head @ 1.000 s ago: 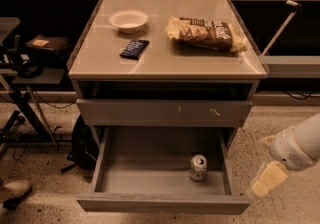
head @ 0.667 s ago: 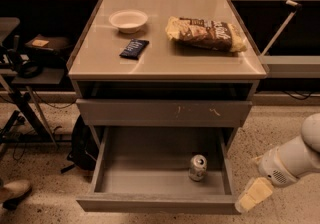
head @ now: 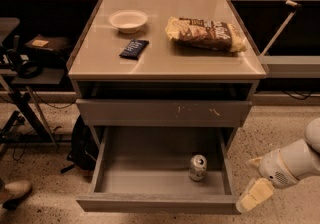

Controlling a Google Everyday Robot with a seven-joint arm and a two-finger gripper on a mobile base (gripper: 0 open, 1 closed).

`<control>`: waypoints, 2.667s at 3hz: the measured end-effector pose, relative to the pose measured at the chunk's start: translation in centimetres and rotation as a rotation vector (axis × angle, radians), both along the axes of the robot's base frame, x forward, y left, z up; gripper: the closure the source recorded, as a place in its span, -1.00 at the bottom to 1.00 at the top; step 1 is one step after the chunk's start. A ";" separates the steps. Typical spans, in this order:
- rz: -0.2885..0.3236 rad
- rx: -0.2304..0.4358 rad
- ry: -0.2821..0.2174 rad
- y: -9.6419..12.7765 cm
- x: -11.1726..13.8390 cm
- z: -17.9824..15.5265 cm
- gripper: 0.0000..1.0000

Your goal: Pick 7up can from middle drawer and place on counter

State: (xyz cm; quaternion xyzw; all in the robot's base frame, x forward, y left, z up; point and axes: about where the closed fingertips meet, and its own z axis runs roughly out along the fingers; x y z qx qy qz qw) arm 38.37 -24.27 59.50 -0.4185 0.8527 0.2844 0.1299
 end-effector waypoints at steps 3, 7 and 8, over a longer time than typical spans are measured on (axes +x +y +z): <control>-0.103 0.705 -0.229 3.5 7.5 1.0 -1.00; -0.048 0.598 -0.349 9.9 3.7 -2.2 -1.00; 0.050 0.685 -0.245 14.2 3.0 -1.0 -1.00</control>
Offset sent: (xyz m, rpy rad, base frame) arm 0.1128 0.0098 0.0004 1.2034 -0.3420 -0.2690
